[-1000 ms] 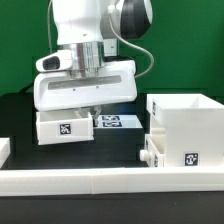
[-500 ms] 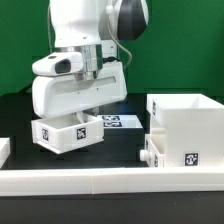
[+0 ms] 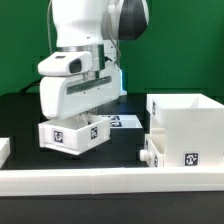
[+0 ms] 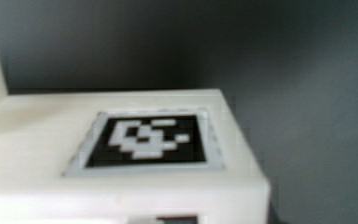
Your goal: Assemble drawer
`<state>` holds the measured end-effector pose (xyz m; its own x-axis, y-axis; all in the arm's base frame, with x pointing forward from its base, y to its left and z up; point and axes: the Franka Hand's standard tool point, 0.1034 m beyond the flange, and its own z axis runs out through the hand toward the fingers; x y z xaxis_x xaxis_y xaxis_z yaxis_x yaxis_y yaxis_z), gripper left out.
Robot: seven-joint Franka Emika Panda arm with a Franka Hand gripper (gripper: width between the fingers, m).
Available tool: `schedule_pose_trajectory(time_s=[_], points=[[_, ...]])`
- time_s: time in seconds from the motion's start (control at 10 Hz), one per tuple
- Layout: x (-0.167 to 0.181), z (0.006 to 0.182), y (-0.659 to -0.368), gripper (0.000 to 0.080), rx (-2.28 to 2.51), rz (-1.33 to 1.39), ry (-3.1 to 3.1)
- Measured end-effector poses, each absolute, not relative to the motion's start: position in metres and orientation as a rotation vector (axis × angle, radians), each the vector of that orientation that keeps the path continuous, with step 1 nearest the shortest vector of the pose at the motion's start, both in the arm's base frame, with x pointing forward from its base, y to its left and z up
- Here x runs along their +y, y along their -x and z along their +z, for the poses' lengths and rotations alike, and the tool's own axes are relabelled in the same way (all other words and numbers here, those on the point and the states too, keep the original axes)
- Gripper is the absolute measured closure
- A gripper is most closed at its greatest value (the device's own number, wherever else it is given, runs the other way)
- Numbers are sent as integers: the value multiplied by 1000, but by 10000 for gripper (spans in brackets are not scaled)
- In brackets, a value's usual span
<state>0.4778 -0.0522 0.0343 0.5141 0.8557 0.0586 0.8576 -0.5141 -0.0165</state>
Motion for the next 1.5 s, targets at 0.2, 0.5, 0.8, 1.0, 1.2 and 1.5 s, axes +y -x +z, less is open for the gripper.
schedule_pose_trajectory(time_s=[0.2,0.5,0.8,1.0,1.2,1.5], points=[[-52,45,-495,758,-1733,-26,2572],[-55,44,-495,758,-1962,-29,2405],[-52,46,-500,758,-2090,-15,2281],[-45,52,-516,758,-2077,7,2266],[-33,65,-536,758,-2075,25,2251],[-34,61,-534,758,-2073,27,2250]])
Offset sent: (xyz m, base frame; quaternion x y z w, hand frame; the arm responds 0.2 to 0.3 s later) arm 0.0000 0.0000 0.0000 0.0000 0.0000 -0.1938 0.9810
